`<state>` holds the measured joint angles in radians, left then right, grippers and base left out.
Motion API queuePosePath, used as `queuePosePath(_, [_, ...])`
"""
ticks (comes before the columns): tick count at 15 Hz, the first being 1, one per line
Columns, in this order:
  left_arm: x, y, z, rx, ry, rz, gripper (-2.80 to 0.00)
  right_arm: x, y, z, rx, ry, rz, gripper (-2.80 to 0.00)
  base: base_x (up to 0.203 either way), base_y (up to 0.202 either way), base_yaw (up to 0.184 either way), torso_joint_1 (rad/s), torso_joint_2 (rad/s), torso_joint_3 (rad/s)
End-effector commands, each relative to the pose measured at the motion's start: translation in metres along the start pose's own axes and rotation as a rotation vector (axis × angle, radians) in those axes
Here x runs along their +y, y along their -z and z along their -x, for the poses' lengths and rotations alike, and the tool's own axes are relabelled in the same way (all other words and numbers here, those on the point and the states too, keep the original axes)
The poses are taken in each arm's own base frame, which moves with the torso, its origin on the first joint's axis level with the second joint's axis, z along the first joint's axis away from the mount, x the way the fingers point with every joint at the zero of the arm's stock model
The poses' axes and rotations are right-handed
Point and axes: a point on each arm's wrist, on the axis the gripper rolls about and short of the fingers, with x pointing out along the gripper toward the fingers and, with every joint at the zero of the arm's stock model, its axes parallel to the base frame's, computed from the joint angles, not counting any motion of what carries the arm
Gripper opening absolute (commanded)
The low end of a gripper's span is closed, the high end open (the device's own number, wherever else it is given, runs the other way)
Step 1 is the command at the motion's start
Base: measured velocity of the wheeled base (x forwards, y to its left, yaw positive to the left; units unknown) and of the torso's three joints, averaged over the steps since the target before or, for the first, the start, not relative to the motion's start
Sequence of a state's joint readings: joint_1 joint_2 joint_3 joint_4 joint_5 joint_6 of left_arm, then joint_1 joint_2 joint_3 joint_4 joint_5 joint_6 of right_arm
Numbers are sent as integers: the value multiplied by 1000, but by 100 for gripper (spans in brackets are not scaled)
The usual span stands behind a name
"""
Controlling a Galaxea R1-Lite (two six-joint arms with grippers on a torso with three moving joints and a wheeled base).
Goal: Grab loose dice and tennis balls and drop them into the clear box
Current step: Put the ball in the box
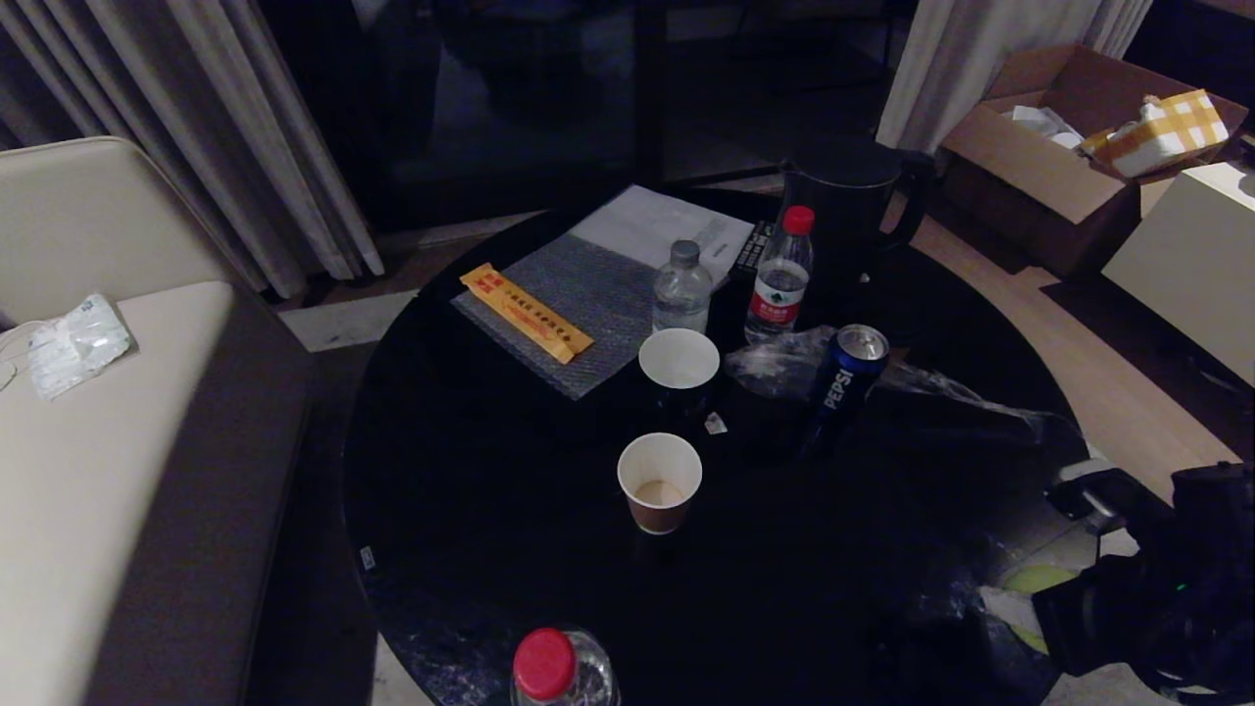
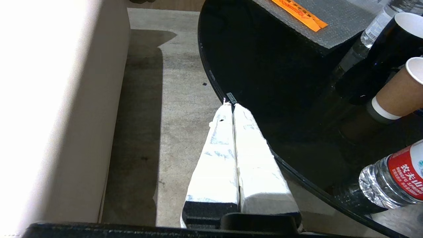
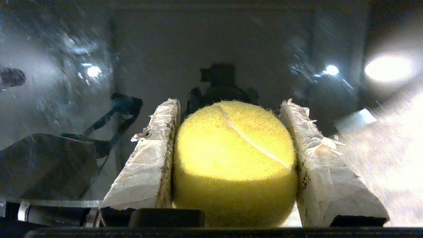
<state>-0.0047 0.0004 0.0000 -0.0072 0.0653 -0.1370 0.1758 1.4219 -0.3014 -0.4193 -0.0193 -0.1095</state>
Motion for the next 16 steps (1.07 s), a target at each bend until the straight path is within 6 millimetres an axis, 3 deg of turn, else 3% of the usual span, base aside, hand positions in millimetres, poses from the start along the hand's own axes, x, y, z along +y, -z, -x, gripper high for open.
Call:
queuePosePath(1, [0, 0, 0, 2, -1, 1, -280, -6, 7, 37, -85, 55, -40, -280, 0, 0, 0, 0, 0, 0])
queuePosePath(5, [0, 0, 0, 2, -1, 1, -280, -10, 34, 84, -159, 153, -137, -280, 0, 0, 0, 0, 0, 0])
queuePosePath(9, [0, 0, 0, 1, -1, 1, -280, -1, 78, 123, -202, 213, -171, -280, 0, 0, 0, 0, 0, 0])
queuePosePath(13, [0, 0, 0, 2, -1, 1, -280, 10, 120, 137, -286, 274, -216, -280, 0, 0, 0, 0, 0, 0])
queuePosePath(16, [0, 0, 0, 2, -1, 1, -280, 15, 137, 138, -355, 244, -231, -280, 0, 0, 0, 0, 0, 0])
